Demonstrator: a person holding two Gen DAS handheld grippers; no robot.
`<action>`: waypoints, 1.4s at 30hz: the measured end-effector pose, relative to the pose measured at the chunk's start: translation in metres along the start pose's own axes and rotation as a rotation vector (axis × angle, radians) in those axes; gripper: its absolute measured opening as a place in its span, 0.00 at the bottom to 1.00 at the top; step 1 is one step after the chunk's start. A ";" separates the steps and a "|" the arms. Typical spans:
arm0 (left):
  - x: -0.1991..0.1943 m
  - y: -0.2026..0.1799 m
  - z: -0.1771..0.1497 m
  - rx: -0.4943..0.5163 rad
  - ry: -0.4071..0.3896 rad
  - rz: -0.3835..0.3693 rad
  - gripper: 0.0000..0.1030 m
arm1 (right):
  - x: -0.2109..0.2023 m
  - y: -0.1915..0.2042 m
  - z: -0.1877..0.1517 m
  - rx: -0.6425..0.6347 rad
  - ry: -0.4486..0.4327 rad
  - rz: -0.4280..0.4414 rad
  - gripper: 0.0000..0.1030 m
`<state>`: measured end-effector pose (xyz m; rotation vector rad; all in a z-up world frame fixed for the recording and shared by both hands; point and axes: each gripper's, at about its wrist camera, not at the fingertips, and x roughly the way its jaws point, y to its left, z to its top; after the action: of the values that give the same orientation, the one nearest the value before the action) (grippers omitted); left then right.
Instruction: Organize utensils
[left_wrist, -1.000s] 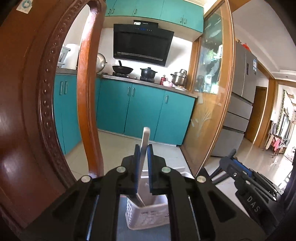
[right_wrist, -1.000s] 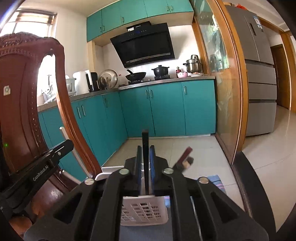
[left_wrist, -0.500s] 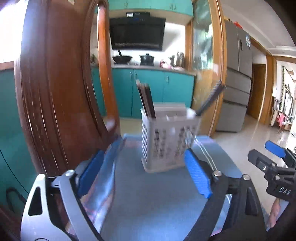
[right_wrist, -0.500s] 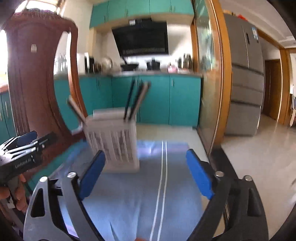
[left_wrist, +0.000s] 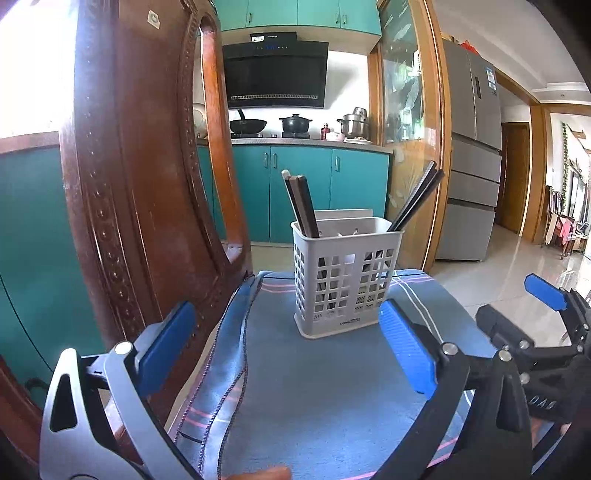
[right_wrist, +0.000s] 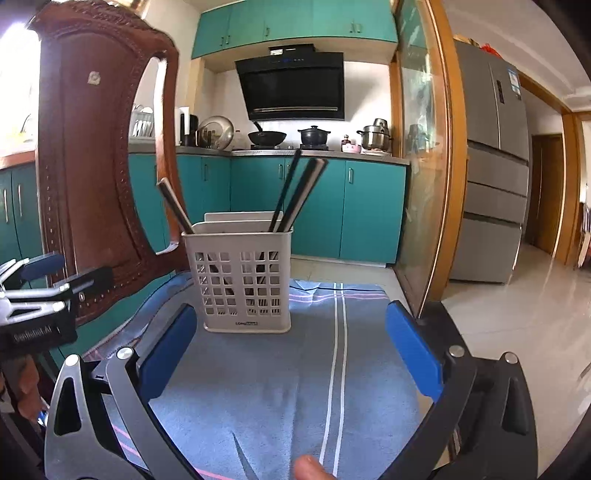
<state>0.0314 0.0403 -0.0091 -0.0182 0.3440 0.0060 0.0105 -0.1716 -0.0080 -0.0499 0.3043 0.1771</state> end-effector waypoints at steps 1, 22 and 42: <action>-0.001 0.000 -0.001 0.004 0.001 -0.003 0.96 | 0.000 0.002 -0.001 -0.008 -0.002 -0.004 0.97; 0.005 -0.010 -0.005 0.026 0.029 -0.041 0.96 | 0.007 -0.001 -0.004 0.011 0.029 -0.001 0.97; 0.009 -0.016 -0.005 0.022 0.045 -0.032 0.97 | 0.006 0.002 -0.006 -0.012 0.026 -0.006 0.97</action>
<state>0.0378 0.0246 -0.0166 -0.0024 0.3886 -0.0293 0.0137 -0.1694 -0.0155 -0.0651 0.3294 0.1728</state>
